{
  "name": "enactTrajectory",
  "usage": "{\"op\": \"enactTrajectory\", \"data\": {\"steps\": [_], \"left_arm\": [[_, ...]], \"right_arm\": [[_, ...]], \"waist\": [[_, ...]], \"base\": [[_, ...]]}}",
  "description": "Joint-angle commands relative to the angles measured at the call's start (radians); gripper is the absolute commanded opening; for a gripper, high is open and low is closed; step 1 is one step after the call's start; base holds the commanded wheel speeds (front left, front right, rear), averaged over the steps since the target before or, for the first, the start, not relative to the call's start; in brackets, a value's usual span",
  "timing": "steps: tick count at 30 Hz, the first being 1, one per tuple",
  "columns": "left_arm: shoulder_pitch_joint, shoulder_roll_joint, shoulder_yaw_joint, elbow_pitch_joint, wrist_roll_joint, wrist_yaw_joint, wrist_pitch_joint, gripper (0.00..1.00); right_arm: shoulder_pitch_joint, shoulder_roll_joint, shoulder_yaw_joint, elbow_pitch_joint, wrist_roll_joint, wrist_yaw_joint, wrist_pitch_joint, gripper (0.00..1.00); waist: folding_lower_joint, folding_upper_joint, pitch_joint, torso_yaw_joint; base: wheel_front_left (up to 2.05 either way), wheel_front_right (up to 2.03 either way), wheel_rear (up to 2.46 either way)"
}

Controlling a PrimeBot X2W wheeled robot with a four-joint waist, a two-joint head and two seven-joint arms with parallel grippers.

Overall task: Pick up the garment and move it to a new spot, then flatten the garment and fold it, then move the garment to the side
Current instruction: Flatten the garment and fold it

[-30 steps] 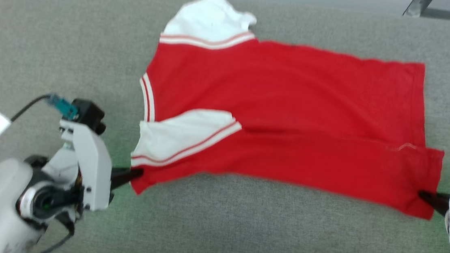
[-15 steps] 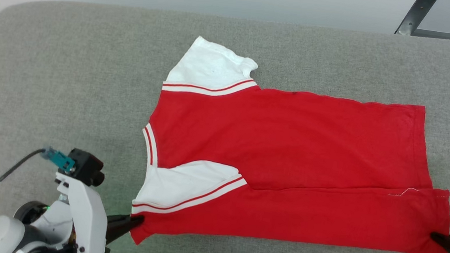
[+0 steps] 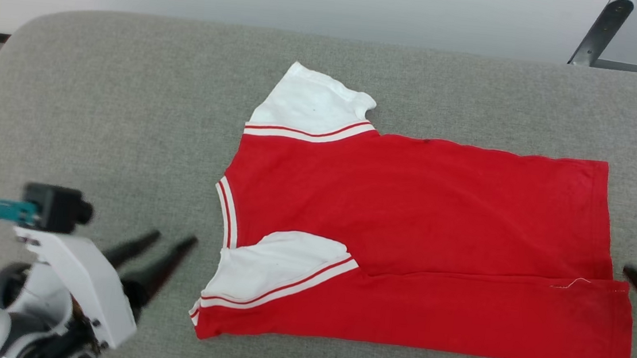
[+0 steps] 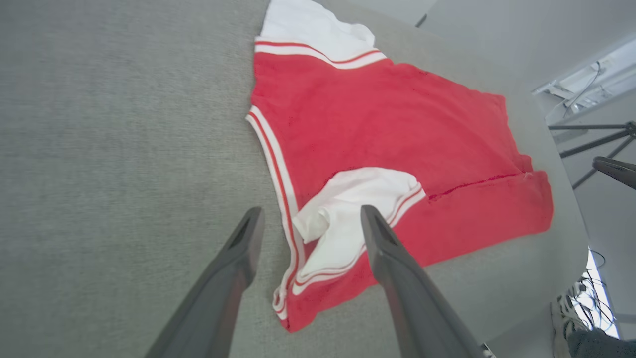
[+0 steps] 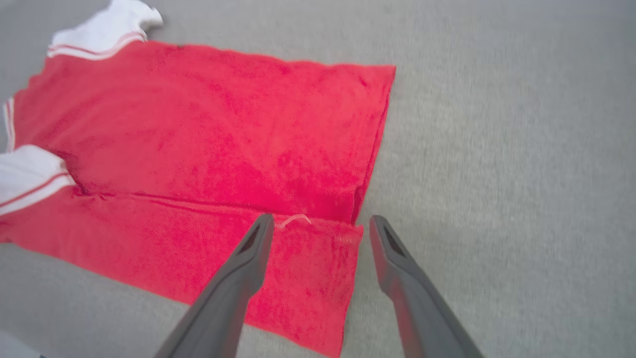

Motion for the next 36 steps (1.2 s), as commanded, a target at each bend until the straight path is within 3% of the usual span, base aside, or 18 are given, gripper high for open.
{"op": "enactTrajectory", "data": {"steps": [1, 9, 18, 22, 27, 36], "left_arm": [[-0.007, -0.005, 0.019, 0.017, 0.028, 0.012, -0.038, 1.00], [-0.146, -0.052, 0.061, 0.120, 0.094, 0.010, -0.163, 1.00], [-0.610, -0.046, 0.063, 0.411, 0.209, -0.075, -0.218, 1.00], [-0.843, -0.058, -0.008, 0.618, 0.270, -0.149, -0.171, 1.00], [-0.976, -0.071, -0.077, 0.773, 0.286, -0.209, -0.092, 1.00], [-1.111, -0.086, -0.223, 0.990, 0.240, -0.244, 0.136, 1.00]], "right_arm": [[-0.028, 0.020, -0.008, 0.002, -0.025, -0.001, -0.041, 1.00], [-0.122, 0.098, 0.025, 0.047, -0.091, -0.001, -0.201, 1.00], [-0.244, 0.165, 0.090, 0.071, -0.128, -0.001, -0.339, 1.00], [-0.313, 0.210, 0.121, 0.094, -0.154, -0.001, -0.450, 1.00], [-0.354, 0.237, 0.144, 0.109, -0.175, -0.001, -0.530, 1.00], [-0.397, 0.274, 0.174, 0.149, -0.171, -0.001, -0.618, 1.00]], "waist": [[0.0000, 0.0000, 0.005, 0.003], [0.0000, 0.0000, 0.043, -0.018], [0.0000, 0.0000, 0.177, -0.148], [0.0000, 0.0000, 0.249, -0.224], [0.0000, 0.0000, 0.291, -0.270], [0.0000, 0.0000, 0.342, -0.331]], "base": [[0.00, 0.00, 0.00], [0.00, 0.00, 0.00], [0.00, 0.00, 0.00], [0.00, 0.00, 0.00], [0.00, 0.00, 0.00], [0.00, 0.00, 0.00]]}}
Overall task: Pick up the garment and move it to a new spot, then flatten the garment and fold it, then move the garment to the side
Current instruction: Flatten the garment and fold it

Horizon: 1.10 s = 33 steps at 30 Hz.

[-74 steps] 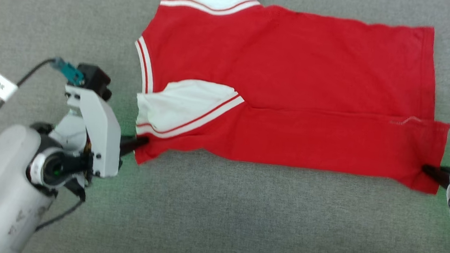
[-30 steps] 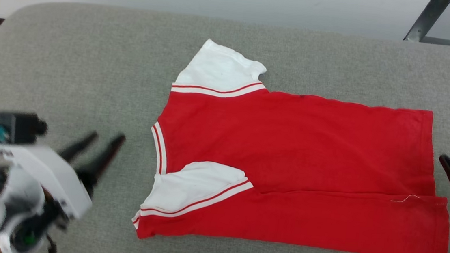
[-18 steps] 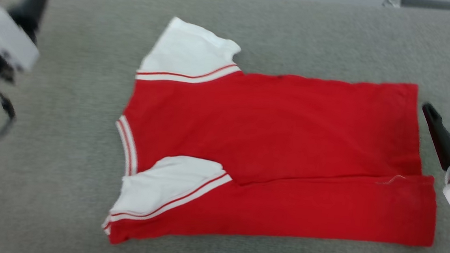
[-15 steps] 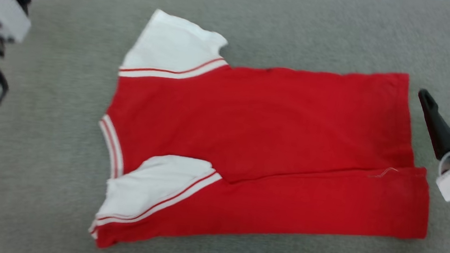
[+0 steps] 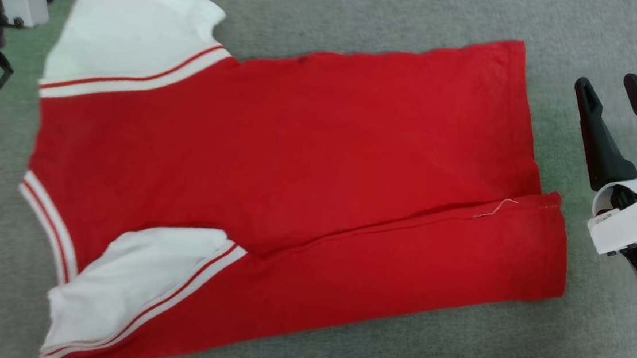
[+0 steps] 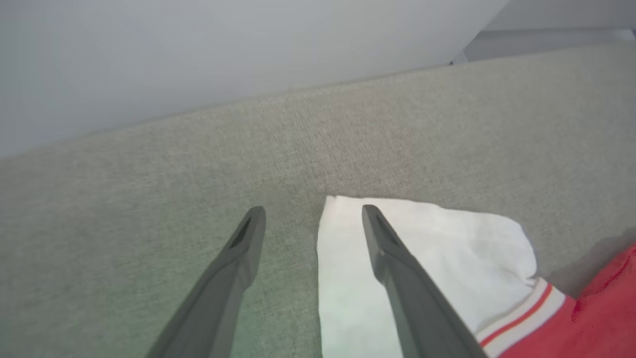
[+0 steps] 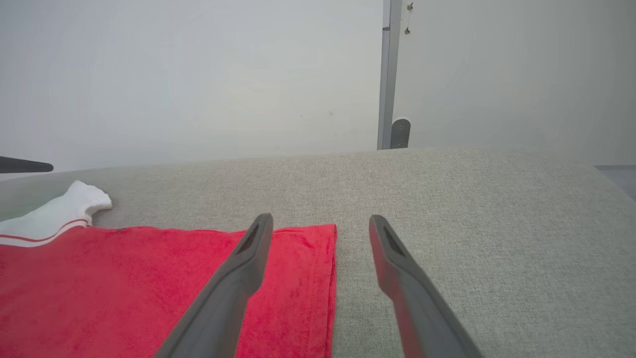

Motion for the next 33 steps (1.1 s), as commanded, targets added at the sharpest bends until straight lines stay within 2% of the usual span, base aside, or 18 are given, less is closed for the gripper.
{"op": "enactTrajectory", "data": {"steps": [1, 7, 13, 14, 15, 16, 22, 30, 33], "left_arm": [[-0.013, 0.003, -0.011, 0.004, -0.011, -0.003, 0.019, 1.00], [-0.038, 0.026, -0.080, 0.039, -0.074, -0.004, 0.155, 1.00], [-0.029, 0.021, -0.118, 0.040, -0.144, -0.004, 0.207, 1.00], [-0.029, 0.018, -0.120, 0.037, -0.160, -0.004, 0.215, 0.53], [-0.027, 0.016, -0.128, 0.030, -0.173, -0.005, 0.226, 0.34], [-0.027, 0.018, -0.136, 0.023, -0.182, -0.005, 0.232, 0.01], [-0.049, 0.040, -0.161, 0.002, -0.209, -0.004, 0.212, 0.00], [-0.077, 0.022, -0.201, -0.016, -0.241, -0.004, 0.183, 0.00], [-0.093, 0.014, -0.216, -0.020, -0.250, -0.003, 0.173, 0.00]], "right_arm": [[-0.017, 0.006, 0.007, 0.003, 0.006, -0.001, -0.007, 1.00], [-0.020, 0.006, 0.019, 0.023, 0.016, -0.001, -0.023, 1.00], [-0.031, -0.002, 0.033, 0.037, 0.030, -0.001, -0.021, 1.00], [-0.034, -0.005, 0.034, 0.039, 0.034, -0.001, -0.016, 1.00], [-0.040, -0.012, 0.036, 0.042, 0.037, -0.001, -0.007, 1.00], [-0.049, -0.017, 0.042, 0.047, 0.046, -0.001, 0.008, 1.00], [-0.189, -0.087, 0.138, 0.115, 0.059, -0.001, 0.181, 1.00], [-0.439, -0.151, 0.253, 0.290, 0.106, -0.001, 0.509, 1.00], [-0.499, -0.159, 0.289, 0.346, 0.116, -0.001, 0.580, 1.00]], "waist": [[0.0000, 0.0000, 0.046, -0.045], [0.0000, 0.0000, 0.069, -0.063], [0.0000, 0.0000, 0.077, -0.067], [0.0000, 0.0000, 0.077, -0.066], [0.0000, 0.0000, 0.078, -0.065], [0.0000, 0.0000, 0.079, -0.063], [0.0000, 0.0000, 0.092, -0.051], [0.0000, 0.0000, 0.115, -0.016], [0.0000, 0.0000, 0.125, -0.001]], "base": [[0.00, 0.00, 0.00], [0.00, 0.00, 0.00], [0.00, 0.00, 0.00], [0.00, 0.00, 0.00], [0.00, 0.00, 0.00], [0.00, 0.00, 0.00], [0.00, 0.00, 0.00], [0.00, 0.00, 0.00], [0.00, 0.00, 0.00]]}}
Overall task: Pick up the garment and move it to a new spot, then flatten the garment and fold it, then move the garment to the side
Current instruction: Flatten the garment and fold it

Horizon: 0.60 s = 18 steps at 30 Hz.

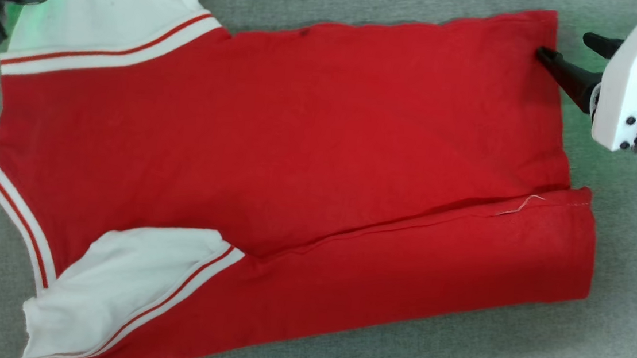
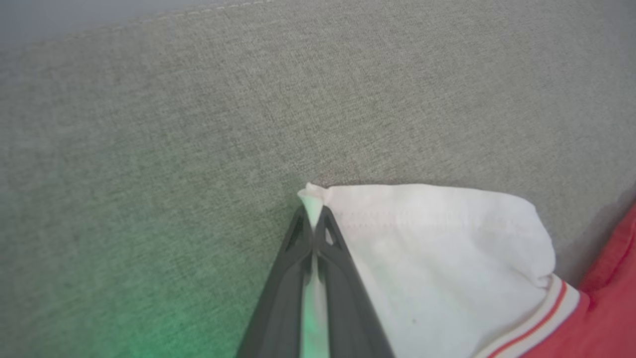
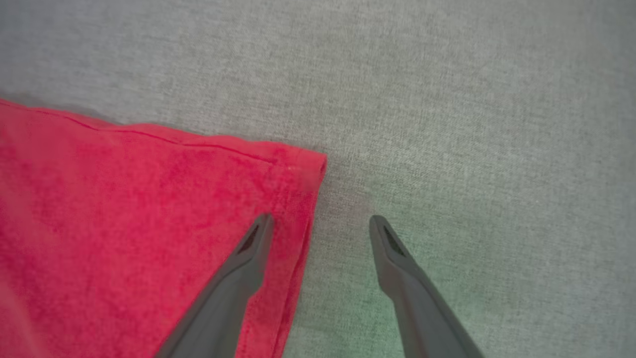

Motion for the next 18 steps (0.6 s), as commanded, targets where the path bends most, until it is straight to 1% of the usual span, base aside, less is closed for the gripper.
{"op": "enactTrajectory", "data": {"steps": [1, 5, 6, 7, 8, 9, 13, 18], "left_arm": [[0.026, -0.020, -0.025, 0.009, -0.004, -0.002, 0.003, 0.00], [0.012, -0.029, -0.050, -0.002, -0.019, -0.002, -0.009, 0.00], [0.011, -0.029, -0.054, -0.005, -0.023, -0.002, -0.014, 0.00], [0.009, -0.031, -0.060, -0.008, -0.030, -0.002, -0.017, 0.00], [0.007, -0.034, -0.065, -0.013, -0.035, -0.002, -0.021, 0.00], [0.004, -0.037, -0.071, -0.019, -0.040, -0.002, -0.029, 0.00], [0.008, -0.044, -0.085, -0.038, -0.067, -0.002, -0.071, 0.00], [0.030, -0.049, -0.095, -0.067, -0.114, -0.002, -0.155, 0.00]], "right_arm": [[-0.023, -0.001, 0.014, 0.017, 0.004, -0.001, 0.011, 1.00], [-0.058, 0.008, 0.049, 0.080, 0.036, -0.001, 0.045, 1.00], [-0.062, 0.008, 0.059, 0.092, 0.046, -0.001, 0.051, 0.92], [-0.065, 0.006, 0.068, 0.099, 0.056, -0.001, 0.053, 0.48], [-0.069, 0.004, 0.076, 0.105, 0.067, -0.001, 0.050, 0.35], [-0.073, 0.001, 0.080, 0.111, 0.075, 0.000, 0.042, 0.00], [-0.070, -0.025, 0.084, 0.137, 0.095, 0.000, -0.005, 0.00], [-0.049, -0.062, 0.085, 0.165, 0.116, -0.001, -0.065, 0.00]], "waist": [[0.0000, -0.0001, 0.011, 0.014], [0.0000, -0.0001, 0.019, 0.028], [0.0000, -0.0001, 0.020, 0.031], [0.0000, -0.0001, 0.020, 0.034], [0.0000, -0.0001, 0.019, 0.037], [0.0000, -0.0001, 0.017, 0.041], [0.0000, -0.0001, -0.008, 0.059], [0.0000, -0.0001, -0.084, 0.098]], "base": [[0.00, 0.00, 0.00], [0.00, 0.00, 0.00], [0.00, 0.00, 0.00], [0.00, 0.00, 0.00], [0.00, 0.00, 0.00], [0.00, 0.00, 0.00], [0.00, 0.00, 0.00], [0.00, 0.00, 0.00]]}}
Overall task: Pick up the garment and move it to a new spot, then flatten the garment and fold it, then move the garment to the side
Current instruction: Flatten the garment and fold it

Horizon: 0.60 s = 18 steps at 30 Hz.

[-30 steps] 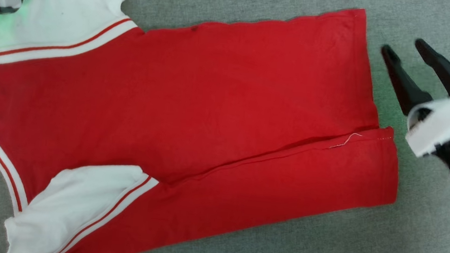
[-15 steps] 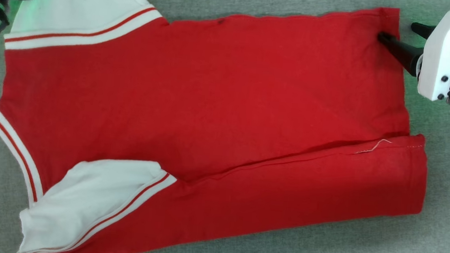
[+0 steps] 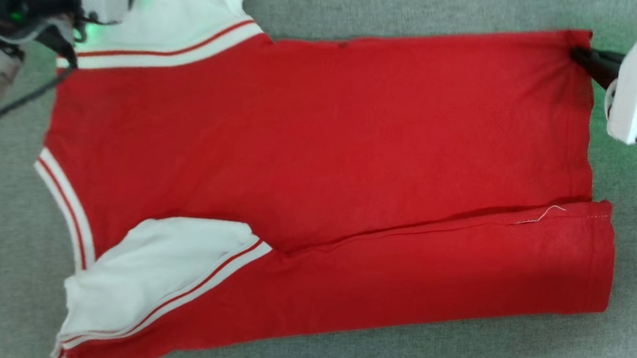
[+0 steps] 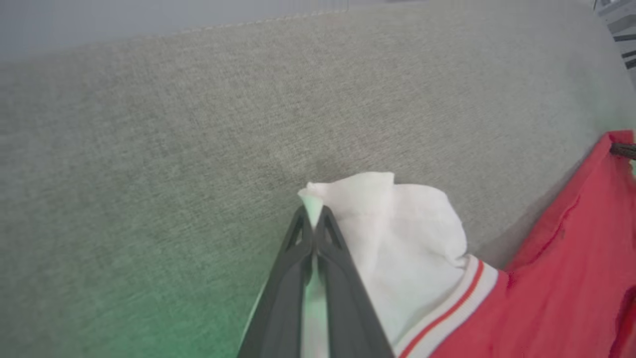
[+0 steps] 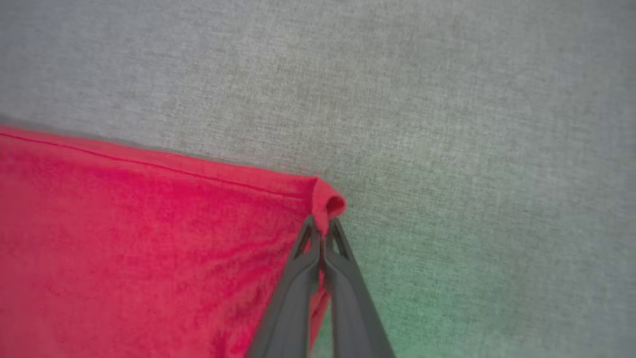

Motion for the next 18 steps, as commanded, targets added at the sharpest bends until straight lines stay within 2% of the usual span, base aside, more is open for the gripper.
{"op": "enactTrajectory", "data": {"steps": [1, 9, 18], "left_arm": [[0.024, -0.001, -0.003, -0.018, -0.022, -0.002, -0.029, 0.00], [0.154, 0.050, -0.045, -0.192, -0.124, -0.002, -0.164, 0.00], [0.330, 0.166, -0.093, -0.464, -0.186, -0.002, -0.295, 0.00]], "right_arm": [[0.027, -0.019, 0.003, 0.008, 0.015, -0.001, -0.015, 0.00], [0.146, -0.103, 0.025, -0.038, 0.061, -0.001, -0.056, 0.00], [0.286, -0.178, 0.012, -0.150, 0.094, -0.001, -0.064, 0.00]], "waist": [[0.0000, 0.0000, -0.069, 0.042], [0.0000, 0.0000, -0.228, 0.110], [0.0000, 0.0000, -0.347, 0.162]], "base": [[0.00, 0.00, 0.00], [0.00, 0.00, 0.00], [0.00, 0.00, 0.00]]}}
